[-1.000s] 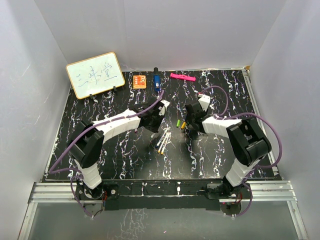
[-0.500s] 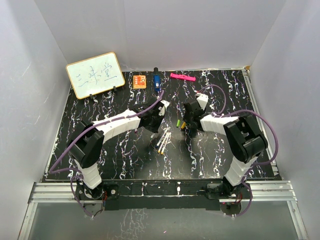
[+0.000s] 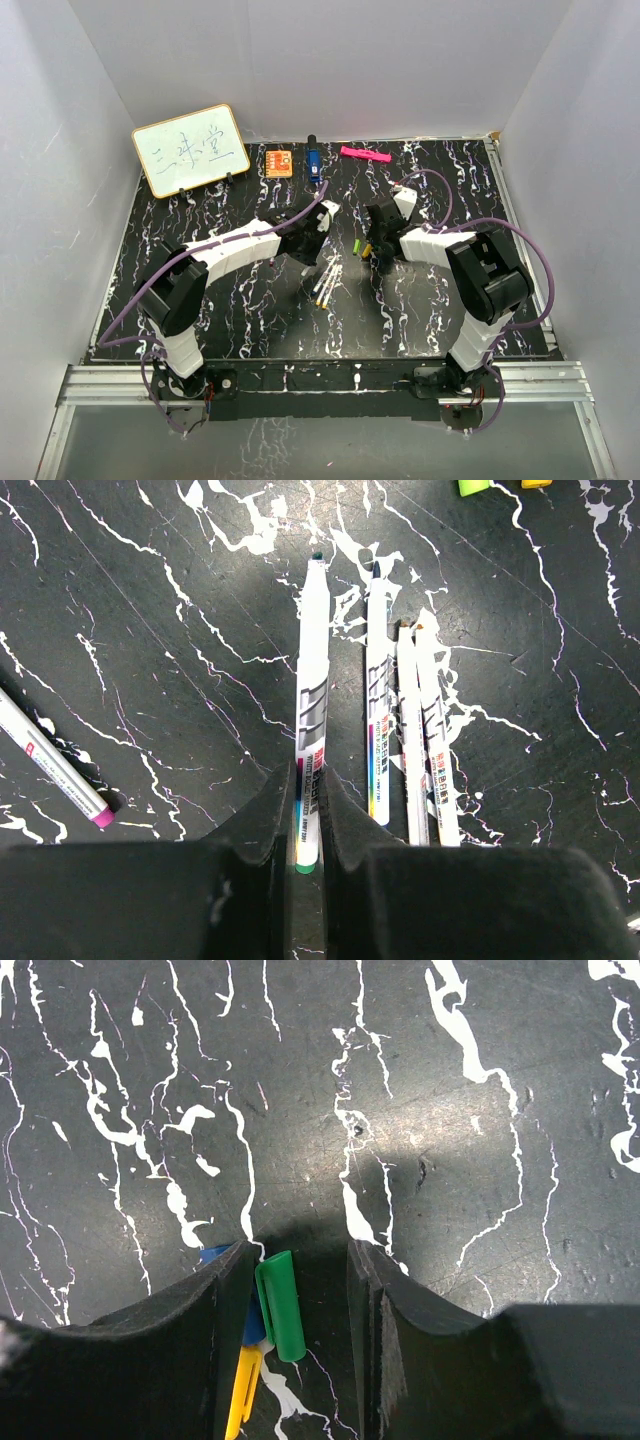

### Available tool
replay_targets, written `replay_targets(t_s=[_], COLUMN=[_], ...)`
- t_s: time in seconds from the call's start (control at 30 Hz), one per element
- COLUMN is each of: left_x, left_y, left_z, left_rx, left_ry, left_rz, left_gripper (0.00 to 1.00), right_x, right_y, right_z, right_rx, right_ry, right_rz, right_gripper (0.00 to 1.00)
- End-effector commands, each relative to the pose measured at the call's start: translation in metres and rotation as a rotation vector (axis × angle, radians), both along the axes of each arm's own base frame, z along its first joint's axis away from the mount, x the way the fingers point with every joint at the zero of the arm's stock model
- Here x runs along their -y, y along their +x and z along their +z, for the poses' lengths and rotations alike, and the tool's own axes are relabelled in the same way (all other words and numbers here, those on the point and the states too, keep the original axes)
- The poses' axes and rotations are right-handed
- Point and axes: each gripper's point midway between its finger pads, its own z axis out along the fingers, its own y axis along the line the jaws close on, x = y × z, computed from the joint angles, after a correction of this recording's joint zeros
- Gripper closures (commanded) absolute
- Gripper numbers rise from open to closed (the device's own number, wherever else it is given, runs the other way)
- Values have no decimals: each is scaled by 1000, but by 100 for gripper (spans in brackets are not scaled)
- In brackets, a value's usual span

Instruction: Insert the pens into the pen caps

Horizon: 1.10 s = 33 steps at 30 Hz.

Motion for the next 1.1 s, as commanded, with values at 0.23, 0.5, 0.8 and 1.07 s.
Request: replay_targets(t_s=[0.23,0.5,0.8,1.07], left_x=[6,4,7,7], left_y=[4,3,3,2], left_z=[24,24,22,20], left_rx=[40,41,33,30], left_ry=[-39,-36,-41,-43], left_rz=[-20,-14,-19,-22], left_gripper=[100,100,100,100], right_x=[1,-4,1,-2], right_y=[-38,-50,-57,-61], right_z=[-31,-35,-47,-53], right_rx=[-184,-235,-291,-324], right_ry=[-135,-165,-211,-204], right_rz=[15,24,21,43], right_gripper=[60,63,80,99])
